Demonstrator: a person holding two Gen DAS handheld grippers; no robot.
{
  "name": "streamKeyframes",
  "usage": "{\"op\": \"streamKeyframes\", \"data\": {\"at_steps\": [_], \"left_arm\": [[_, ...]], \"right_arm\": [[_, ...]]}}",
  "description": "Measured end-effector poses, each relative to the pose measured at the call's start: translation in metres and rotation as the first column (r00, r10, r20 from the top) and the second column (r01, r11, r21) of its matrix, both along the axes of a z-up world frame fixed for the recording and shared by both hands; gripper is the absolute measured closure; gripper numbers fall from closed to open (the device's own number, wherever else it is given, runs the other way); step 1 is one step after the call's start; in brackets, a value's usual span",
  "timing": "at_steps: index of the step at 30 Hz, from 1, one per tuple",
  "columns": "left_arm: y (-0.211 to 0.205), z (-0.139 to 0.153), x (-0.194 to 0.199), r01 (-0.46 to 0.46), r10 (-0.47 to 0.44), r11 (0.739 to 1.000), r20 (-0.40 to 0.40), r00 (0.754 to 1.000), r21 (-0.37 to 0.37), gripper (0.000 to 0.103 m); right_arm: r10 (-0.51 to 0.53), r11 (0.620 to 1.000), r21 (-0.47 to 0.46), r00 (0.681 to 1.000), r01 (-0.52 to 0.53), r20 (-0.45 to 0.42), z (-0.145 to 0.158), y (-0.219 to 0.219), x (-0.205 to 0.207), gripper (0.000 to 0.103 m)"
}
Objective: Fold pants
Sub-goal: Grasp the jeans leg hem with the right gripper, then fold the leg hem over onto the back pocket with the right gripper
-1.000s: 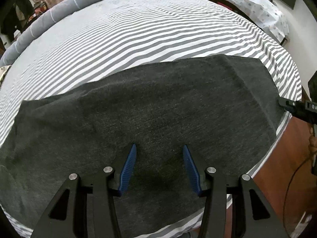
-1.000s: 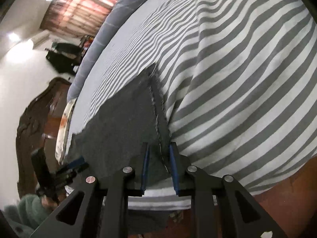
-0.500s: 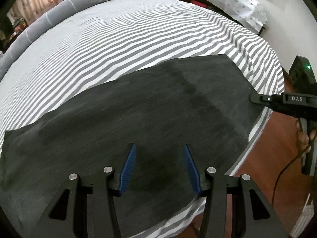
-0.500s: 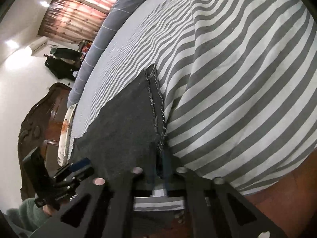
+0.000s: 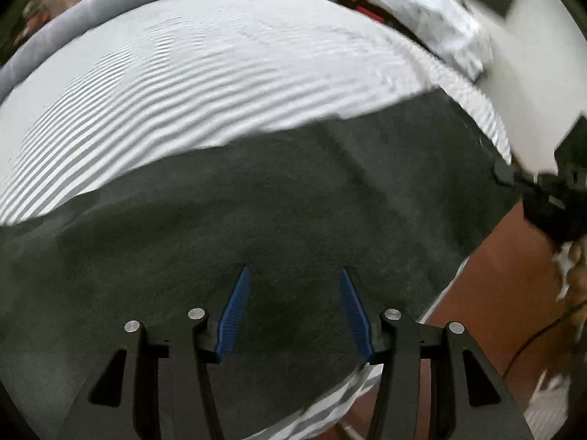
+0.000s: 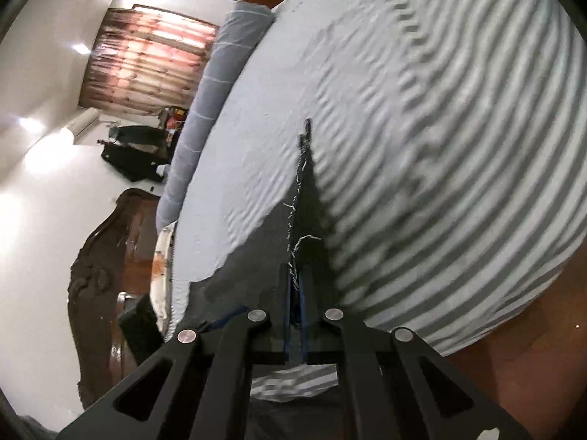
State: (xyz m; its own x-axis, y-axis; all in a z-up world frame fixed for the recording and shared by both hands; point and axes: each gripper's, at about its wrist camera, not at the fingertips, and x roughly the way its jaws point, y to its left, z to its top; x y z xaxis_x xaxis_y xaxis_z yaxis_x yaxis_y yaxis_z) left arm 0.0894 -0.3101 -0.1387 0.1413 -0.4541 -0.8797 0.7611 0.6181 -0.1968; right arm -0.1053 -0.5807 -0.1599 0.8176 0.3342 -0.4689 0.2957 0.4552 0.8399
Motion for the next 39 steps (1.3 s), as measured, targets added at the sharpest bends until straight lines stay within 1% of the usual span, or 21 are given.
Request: {"op": "streamKeyframes", "data": {"at_steps": [3, 5, 6, 9, 11, 13, 15, 17, 20, 21, 24, 28, 30, 32, 33, 34, 35, 37, 39], "left_arm": [[0.035, 0.013, 0.022, -0.07, 0.07, 0.997, -0.008, 0.998, -0.033, 0.049], [0.059, 0.019, 0.035, -0.113, 0.113, 0.992, -0.013, 0.994, -0.046, 0.049], [0.074, 0.022, 0.044, -0.141, 0.14, 0.989, -0.021, 0.99, -0.053, 0.048], [0.129, 0.031, 0.068, -0.238, 0.236, 0.968, -0.037, 0.971, -0.076, 0.047], [0.16, 0.035, 0.081, -0.291, 0.288, 0.953, -0.046, 0.957, -0.09, 0.047], [0.198, 0.037, 0.093, -0.351, 0.347, 0.931, -0.054, 0.936, -0.104, 0.046], [0.232, 0.039, 0.1, -0.402, 0.397, 0.908, -0.06, 0.916, -0.119, 0.046], [0.256, 0.039, 0.104, -0.436, 0.432, 0.891, -0.06, 0.9, -0.126, 0.046], [0.297, 0.037, 0.11, -0.485, 0.48, 0.865, -0.064, 0.875, -0.132, 0.046], [0.303, 0.035, 0.109, -0.496, 0.492, 0.858, -0.068, 0.868, -0.133, 0.046], [0.324, 0.026, 0.11, -0.522, 0.514, 0.843, -0.091, 0.853, -0.133, 0.046], [0.34, 0.018, 0.113, -0.53, 0.517, 0.836, -0.122, 0.847, -0.14, 0.046], [0.343, 0.016, 0.112, -0.523, 0.505, 0.839, -0.144, 0.851, -0.151, 0.046], [0.344, 0.013, 0.111, -0.512, 0.482, 0.842, -0.187, 0.856, -0.171, 0.046], [0.344, 0.012, 0.111, -0.507, 0.469, 0.843, -0.215, 0.857, -0.181, 0.046], [0.342, 0.013, 0.111, -0.505, 0.459, 0.843, -0.239, 0.855, -0.186, 0.046], [0.341, 0.012, 0.112, -0.502, 0.448, 0.843, -0.262, 0.855, -0.193, 0.046], [0.336, 0.011, 0.111, -0.488, 0.417, 0.847, -0.307, 0.856, -0.209, 0.046], [0.33, 0.01, 0.108, -0.472, 0.39, 0.855, -0.333, 0.858, -0.216, 0.046]], "right_arm": [[0.05, 0.999, -0.013, 0.998, -0.049, 0.031, 0.025, 0.022, 0.023, 0.098], [0.104, 0.994, -0.022, 0.993, -0.103, 0.056, 0.04, 0.041, 0.041, 0.098], [0.14, 0.99, -0.043, 0.988, -0.138, 0.065, 0.05, 0.056, 0.055, 0.098], [0.233, 0.971, -0.071, 0.969, -0.228, 0.083, 0.069, 0.097, 0.09, 0.098], [0.287, 0.957, -0.077, 0.954, -0.281, 0.087, 0.076, 0.125, 0.113, 0.098], [0.332, 0.942, -0.084, 0.94, -0.325, 0.079, 0.079, 0.154, 0.135, 0.098], [0.379, 0.924, -0.086, 0.923, -0.373, 0.069, 0.078, 0.184, 0.156, 0.098], [0.432, 0.9, -0.091, 0.9, -0.427, 0.05, 0.074, 0.217, 0.177, 0.098], [0.5, 0.863, -0.084, 0.866, -0.498, 0.012, 0.062, 0.266, 0.204, 0.098], [0.515, 0.854, -0.085, 0.857, -0.513, -0.002, 0.056, 0.278, 0.208, 0.098], [0.575, 0.811, -0.087, 0.816, -0.578, -0.059, 0.035, 0.322, 0.222, 0.098], [0.628, 0.761, -0.103, 0.768, -0.64, -0.126, 0.012, 0.357, 0.223, 0.098], [0.645, 0.735, -0.133, 0.746, -0.665, -0.164, 0.003, 0.374, 0.223, 0.097], [0.632, 0.73, -0.169, 0.748, -0.662, -0.202, -0.004, 0.383, 0.223, 0.094], [0.621, 0.737, -0.171, 0.755, -0.654, -0.213, -0.005, 0.384, 0.223, 0.093], [0.613, 0.744, -0.167, 0.761, -0.647, -0.213, -0.005, 0.383, 0.222, 0.088], [0.6, 0.759, -0.162, 0.773, -0.631, -0.205, -0.003, 0.38, 0.22, 0.085], [0.569, 0.782, -0.178, 0.8, -0.598, -0.189, 0.003, 0.372, 0.208, 0.068], [0.551, 0.8, -0.168, 0.816, -0.576, -0.171, 0.005, 0.361, 0.193, 0.066]]}}
